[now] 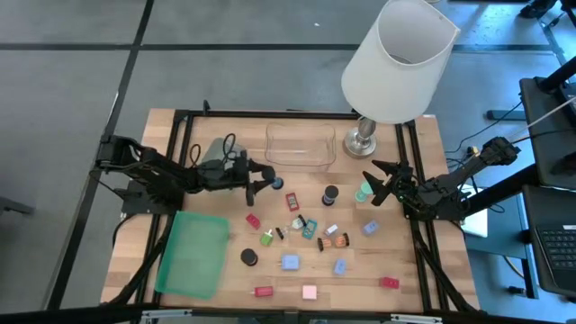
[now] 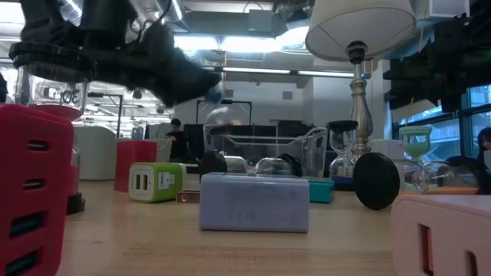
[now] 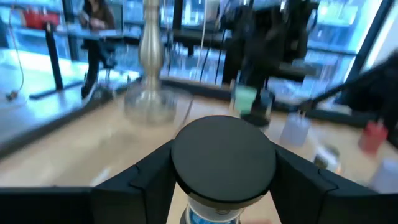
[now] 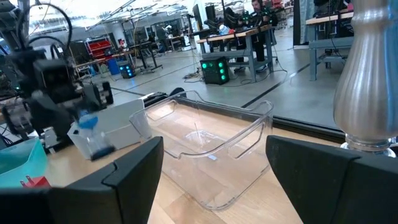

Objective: Pick & Place Office items
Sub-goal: Put the blue hourglass into the transparent bin

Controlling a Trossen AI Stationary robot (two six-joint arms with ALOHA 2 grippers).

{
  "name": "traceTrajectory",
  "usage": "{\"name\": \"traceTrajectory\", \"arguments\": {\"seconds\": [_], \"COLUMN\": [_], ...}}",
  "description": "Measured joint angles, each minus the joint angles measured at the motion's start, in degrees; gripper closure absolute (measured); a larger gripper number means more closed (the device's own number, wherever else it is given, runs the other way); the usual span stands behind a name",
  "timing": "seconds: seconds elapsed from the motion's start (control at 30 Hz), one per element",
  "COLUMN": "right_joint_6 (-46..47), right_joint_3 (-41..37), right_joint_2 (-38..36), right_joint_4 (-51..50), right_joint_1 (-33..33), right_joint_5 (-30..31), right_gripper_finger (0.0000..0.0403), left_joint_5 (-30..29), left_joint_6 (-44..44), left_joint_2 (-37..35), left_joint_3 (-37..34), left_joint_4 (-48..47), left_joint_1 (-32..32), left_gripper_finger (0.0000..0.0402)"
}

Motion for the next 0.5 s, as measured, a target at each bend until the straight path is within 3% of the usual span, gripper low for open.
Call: {"name": "traceTrajectory", "arguments": {"seconds": [0.13, 0.27, 0.37, 0.5], "right_joint_6": [0.0, -0.1, -0.2, -1.3], "right_joint_3": [0.0, 0.0, 0.0, 0.0], "right_joint_2": [0.0, 0.0, 0.0, 0.0], "right_joint_4": [0.0, 0.0, 0.0, 0.0], "right_joint_1": [0.0, 0.0, 0.0, 0.0], "right_joint_5": [0.0, 0.0, 0.0, 0.0], "right_gripper_finger": [0.0115, 0.0115, 0.0115, 0.0115], "left_joint_5": [0.2, 0.4, -2.3, -6.1], "left_joint_6": [5.2, 12.8, 13.7, 10.9], "left_joint_2": [0.0, 0.1, 1.8, 5.4], "left_joint_3": [7.4, 18.9, 26.8, 31.4], "left_joint_4": [-4.7, -24.4, -37.2, -39.3], "left_joint_1": [0.2, 1.8, 4.3, 8.6], "left_gripper_finger": [0.0187, 0.0186, 0.0186, 0.0186]}}
